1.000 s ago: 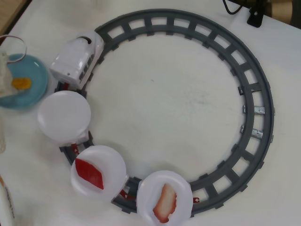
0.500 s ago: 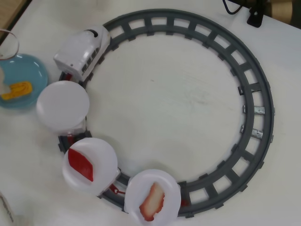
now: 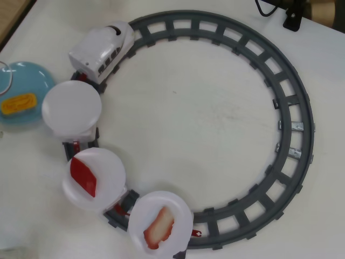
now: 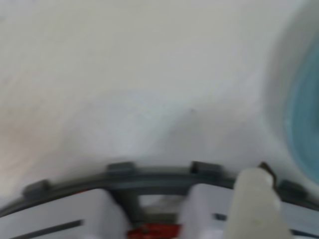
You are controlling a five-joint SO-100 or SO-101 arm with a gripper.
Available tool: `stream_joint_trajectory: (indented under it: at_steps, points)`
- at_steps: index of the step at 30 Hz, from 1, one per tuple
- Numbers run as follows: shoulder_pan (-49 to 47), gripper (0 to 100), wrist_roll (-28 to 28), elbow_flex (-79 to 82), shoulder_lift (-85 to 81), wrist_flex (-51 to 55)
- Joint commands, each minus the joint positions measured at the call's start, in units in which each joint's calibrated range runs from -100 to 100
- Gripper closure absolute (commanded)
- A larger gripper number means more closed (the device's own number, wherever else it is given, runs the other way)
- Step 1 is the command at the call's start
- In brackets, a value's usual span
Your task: Pick up the sushi from the Shinkansen and put it on the blue dish
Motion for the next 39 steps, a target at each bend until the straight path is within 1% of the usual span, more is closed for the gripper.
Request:
stream_joint_trajectory:
  at_steps: [1,6,11,15,19,27,34,39]
  points:
    - [0.9,69,-0.31,6.78,-9.23,-0.36]
    - [0.81,71,0.0,20.21,-20.51,-5.71]
    - [0.19,73,0.05,40.05,-36.69,-13.35]
    - [0.02,84,0.05,56.1,-49.13,-19.55]
    - [0.72,97,-0.26,64.85,-57.34,-22.36]
    - [0.81,97,-0.31,67.82,-58.01,-23.63]
    - [1.07,97,-0.37,76.57,-58.75,-29.83]
    - [3.8,97,-0.37,81.98,-58.75,-35.01]
